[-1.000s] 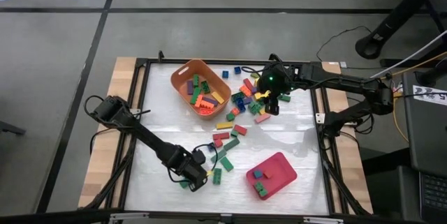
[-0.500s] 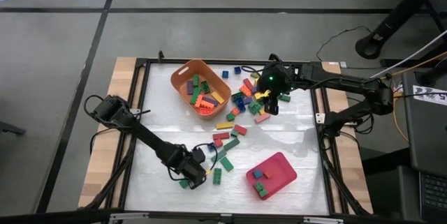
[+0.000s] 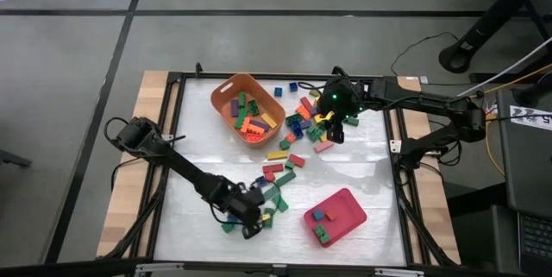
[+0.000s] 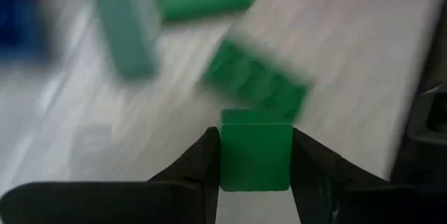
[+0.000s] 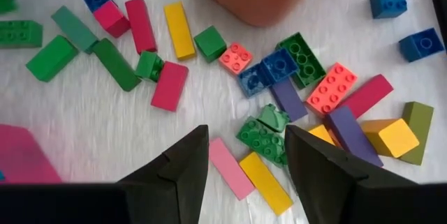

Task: Sort blocks by size
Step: Put the small green block into the red bin, then put the small green game piece into the red bin

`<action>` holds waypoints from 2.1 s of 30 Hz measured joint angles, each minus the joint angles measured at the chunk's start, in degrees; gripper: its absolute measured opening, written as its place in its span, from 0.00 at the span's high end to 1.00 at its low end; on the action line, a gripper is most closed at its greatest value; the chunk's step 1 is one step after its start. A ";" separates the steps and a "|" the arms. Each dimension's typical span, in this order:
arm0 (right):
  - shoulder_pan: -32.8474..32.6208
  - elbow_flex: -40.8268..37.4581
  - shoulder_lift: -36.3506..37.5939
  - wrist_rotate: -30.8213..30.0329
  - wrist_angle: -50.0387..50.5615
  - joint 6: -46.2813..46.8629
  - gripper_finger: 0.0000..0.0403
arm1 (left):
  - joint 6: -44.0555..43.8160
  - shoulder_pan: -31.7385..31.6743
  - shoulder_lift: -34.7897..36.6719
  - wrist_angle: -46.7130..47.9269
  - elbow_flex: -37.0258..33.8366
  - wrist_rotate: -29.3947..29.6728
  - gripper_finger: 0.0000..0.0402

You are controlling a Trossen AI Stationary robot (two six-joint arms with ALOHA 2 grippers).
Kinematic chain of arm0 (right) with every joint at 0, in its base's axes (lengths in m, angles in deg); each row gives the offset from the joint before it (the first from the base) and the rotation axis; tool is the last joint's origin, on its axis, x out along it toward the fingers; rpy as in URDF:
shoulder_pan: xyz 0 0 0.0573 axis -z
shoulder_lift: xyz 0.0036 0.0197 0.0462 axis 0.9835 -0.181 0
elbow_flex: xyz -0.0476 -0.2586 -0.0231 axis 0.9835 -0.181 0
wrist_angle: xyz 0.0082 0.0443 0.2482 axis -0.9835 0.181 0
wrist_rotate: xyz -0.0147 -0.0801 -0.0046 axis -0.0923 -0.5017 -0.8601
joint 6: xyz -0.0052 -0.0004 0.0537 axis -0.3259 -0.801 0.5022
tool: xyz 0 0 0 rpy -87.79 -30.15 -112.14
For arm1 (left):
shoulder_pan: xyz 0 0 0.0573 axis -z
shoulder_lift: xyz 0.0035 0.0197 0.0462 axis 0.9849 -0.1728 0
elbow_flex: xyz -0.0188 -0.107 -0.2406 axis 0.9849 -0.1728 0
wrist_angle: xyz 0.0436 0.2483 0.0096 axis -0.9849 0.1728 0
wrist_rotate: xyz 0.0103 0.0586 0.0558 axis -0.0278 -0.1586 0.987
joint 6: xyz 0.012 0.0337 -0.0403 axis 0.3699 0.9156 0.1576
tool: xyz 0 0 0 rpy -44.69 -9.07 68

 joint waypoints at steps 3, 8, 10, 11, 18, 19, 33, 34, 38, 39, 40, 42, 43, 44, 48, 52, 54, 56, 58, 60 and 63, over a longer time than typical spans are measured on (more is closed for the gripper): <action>0.00 0.00 0.00 0.00 -0.91 0.00 0.53 | 5.00 -1.41 0.00 -8.73 0.00 0.00 0.72; 0.00 0.00 -0.01 0.00 -2.60 -0.01 0.53 | 15.25 -4.34 -0.71 -27.95 0.08 0.77 0.72; 0.00 0.00 0.00 0.01 -3.17 -0.02 0.53 | 20.86 -5.35 -2.33 -36.11 0.13 0.85 0.72; 0.00 0.00 -0.01 0.00 -3.51 -0.02 0.53 | 23.32 -5.82 -3.60 -40.12 0.19 0.89 0.72; 0.00 0.00 -0.01 0.00 -3.67 -0.44 0.53 | 34.34 -7.74 -13.25 -50.35 4.35 0.67 0.63; 0.00 0.00 -0.01 0.00 -3.67 -0.44 0.53 | 35.00 -7.97 -14.21 -50.73 5.34 0.54 0.62; -0.63 0.00 -0.23 6.25 -3.66 0.37 0.53 | 40.89 -9.03 -16.19 -46.29 9.47 0.48 0.53; -1.14 0.00 -0.43 6.32 -3.73 1.07 0.53 | 40.87 -9.24 -14.84 -43.80 9.47 0.52 0.53; -4.22 -0.04 -1.60 5.53 -5.32 2.81 0.53 | 40.10 -10.22 -9.30 -31.46 9.51 0.52 0.53; -5.16 -0.04 -2.15 5.27 -5.99 3.04 0.53 | 39.99 -10.49 -7.77 -27.93 9.51 0.52 0.53; -6.26 -0.04 -2.82 4.70 -6.79 3.12 0.53 | 39.95 -10.77 -6.38 -24.75 9.51 0.52 0.53; -8.53 -0.04 -4.16 3.20 -8.59 3.24 0.53 | 40.05 -11.16 -3.21 -18.15 9.51 0.56 0.55; -9.68 -0.04 -4.87 1.94 -9.67 3.50 0.53 | 40.50 -11.37 -1.69 -15.64 9.51 0.55 0.55; -10.60 -0.04 -5.59 0.30 -10.31 4.18 0.53 | 41.26 -11.59 -0.40 -13.46 9.51 0.58 0.56; -14.49 -0.04 -8.99 -7.02 -11.28 6.50 0.53 | 43.44 -11.82 4.46 -5.28 9.47 3.58 0.57; -17.29 -0.04 -12.76 -11.54 -11.62 8.48 0.53 | 44.94 -11.74 10.16 2.29 9.47 12.98 0.57; -18.29 -0.04 -14.74 -12.23 -13.23 8.67 0.53 | 45.34 -11.81 12.35 6.47 9.31 16.99 0.57; -18.93 -0.04 -16.62 -12.38 -15.06 8.72 0.53 | 46.25 -12.13 14.48 9.53 8.83 19.42 0.57; -19.40 -0.04 -18.61 -12.40 -18.00 9.17 0.53 | 46.40 -12.49 16.97 11.45 7.49 20.17 0.57; -19.56 -0.04 -20.45 -13.00 -19.78 10.52 0.53 | 46.40 -13.03 19.46 11.70 5.44 20.26 0.57; -19.54 -0.04 -23.03 -13.78 -22.18 11.56 0.53 | 46.98 -13.87 22.78 12.31 1.37 20.22 0.57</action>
